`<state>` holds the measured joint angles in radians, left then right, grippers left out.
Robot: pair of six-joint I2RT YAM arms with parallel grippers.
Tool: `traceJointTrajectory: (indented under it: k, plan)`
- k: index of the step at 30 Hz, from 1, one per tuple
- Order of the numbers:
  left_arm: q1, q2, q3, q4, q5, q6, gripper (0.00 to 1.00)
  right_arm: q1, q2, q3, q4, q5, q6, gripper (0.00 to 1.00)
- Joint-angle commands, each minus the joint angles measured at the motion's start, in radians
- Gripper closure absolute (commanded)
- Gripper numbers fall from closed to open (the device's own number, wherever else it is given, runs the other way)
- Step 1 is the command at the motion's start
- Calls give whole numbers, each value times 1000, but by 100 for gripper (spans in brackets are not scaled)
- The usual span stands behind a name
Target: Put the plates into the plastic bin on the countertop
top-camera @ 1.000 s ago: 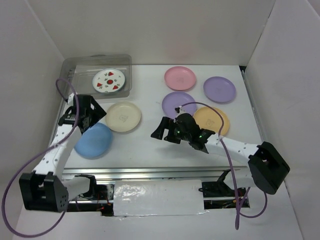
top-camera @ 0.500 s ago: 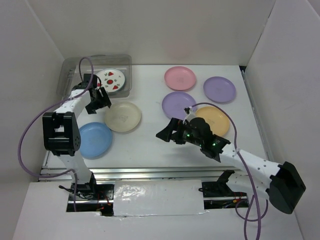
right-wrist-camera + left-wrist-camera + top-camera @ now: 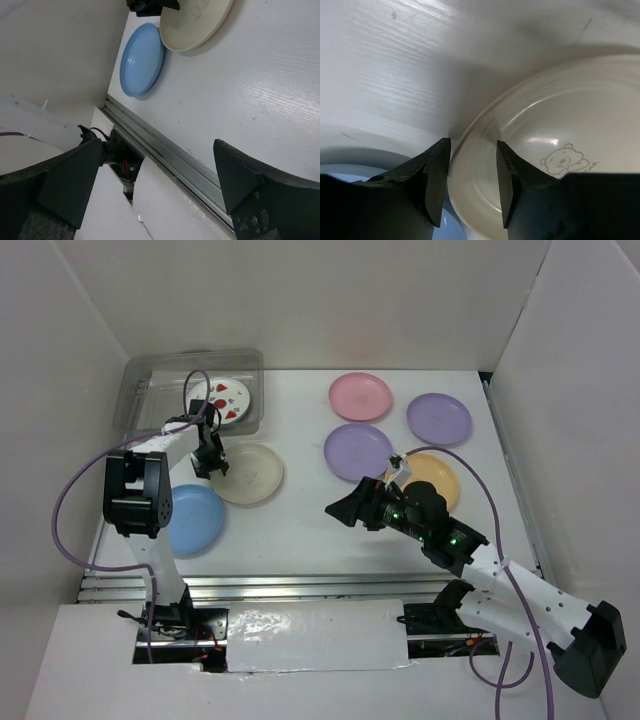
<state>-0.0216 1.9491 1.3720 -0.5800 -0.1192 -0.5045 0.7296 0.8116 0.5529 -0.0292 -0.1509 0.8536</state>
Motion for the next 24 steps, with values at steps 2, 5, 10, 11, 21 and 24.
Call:
traceJointTrajectory:
  k: [2, 5, 10, 11, 21, 24]
  plan:
    - [-29, 24, -4, 16, -48, -20, 49, -7, -54, 8, -52, 20, -14, 0]
    - [-70, -2, -8, 17, -85, -26, 74, -7, -86, 15, -80, 34, -14, 0]
    - [-127, -45, -30, 25, -109, -43, 100, -9, -126, 28, -121, 63, -18, 0]
    - [-136, -49, -33, 23, -112, -48, 100, -9, -130, 30, -136, 70, -19, 0]
    - [-325, -214, 186, -158, -18, 35, 100, -22, -216, 87, -239, 111, -24, 0]
    - [-316, -196, 359, -292, -60, 34, 100, -27, -230, 104, -265, 126, -27, 0]
